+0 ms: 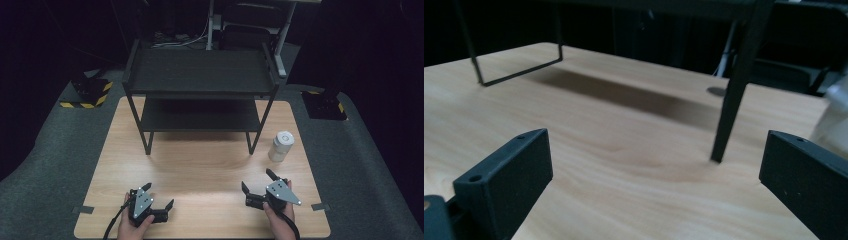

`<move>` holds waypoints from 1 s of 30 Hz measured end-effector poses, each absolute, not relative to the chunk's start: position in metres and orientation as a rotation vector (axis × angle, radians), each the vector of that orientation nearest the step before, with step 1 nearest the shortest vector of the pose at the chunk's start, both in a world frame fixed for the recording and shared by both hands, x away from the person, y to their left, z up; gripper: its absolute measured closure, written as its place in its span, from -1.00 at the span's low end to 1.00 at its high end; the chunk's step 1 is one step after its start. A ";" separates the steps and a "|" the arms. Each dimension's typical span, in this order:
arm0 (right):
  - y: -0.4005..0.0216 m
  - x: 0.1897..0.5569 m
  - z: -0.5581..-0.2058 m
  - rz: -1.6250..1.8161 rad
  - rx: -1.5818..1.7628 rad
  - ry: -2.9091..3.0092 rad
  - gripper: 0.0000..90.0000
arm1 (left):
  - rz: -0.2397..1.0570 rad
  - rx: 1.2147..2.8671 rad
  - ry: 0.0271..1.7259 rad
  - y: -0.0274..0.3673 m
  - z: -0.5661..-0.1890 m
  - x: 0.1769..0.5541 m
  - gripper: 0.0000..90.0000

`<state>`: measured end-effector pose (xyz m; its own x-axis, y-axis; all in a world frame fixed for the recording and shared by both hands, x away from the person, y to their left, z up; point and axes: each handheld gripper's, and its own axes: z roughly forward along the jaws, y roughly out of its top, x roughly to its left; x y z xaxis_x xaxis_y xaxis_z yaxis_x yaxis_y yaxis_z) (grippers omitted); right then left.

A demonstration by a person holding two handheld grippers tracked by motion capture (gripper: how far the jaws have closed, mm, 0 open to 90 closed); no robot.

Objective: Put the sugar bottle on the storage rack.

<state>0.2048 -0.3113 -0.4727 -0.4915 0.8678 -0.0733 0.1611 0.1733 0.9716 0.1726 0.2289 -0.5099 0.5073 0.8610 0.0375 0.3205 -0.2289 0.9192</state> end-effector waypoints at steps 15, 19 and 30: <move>-0.324 0.218 -0.448 1.288 1.026 1.651 -0.99 | 0.693 1.784 0.991 0.230 -0.510 0.173 -0.99; -0.329 0.224 -0.446 1.265 1.047 1.631 -0.99 | 0.692 1.784 0.991 0.231 -0.510 0.173 -0.99; -0.340 0.243 -0.451 1.212 1.118 1.597 -0.99 | 0.686 1.779 0.991 0.232 -0.510 0.174 -0.99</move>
<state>0.2429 -0.3402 -0.4508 -0.2689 0.9587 -0.0932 0.1681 0.1420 0.9755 0.1737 0.2319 -0.5104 0.5139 0.8576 0.0225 0.3229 -0.2177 0.9211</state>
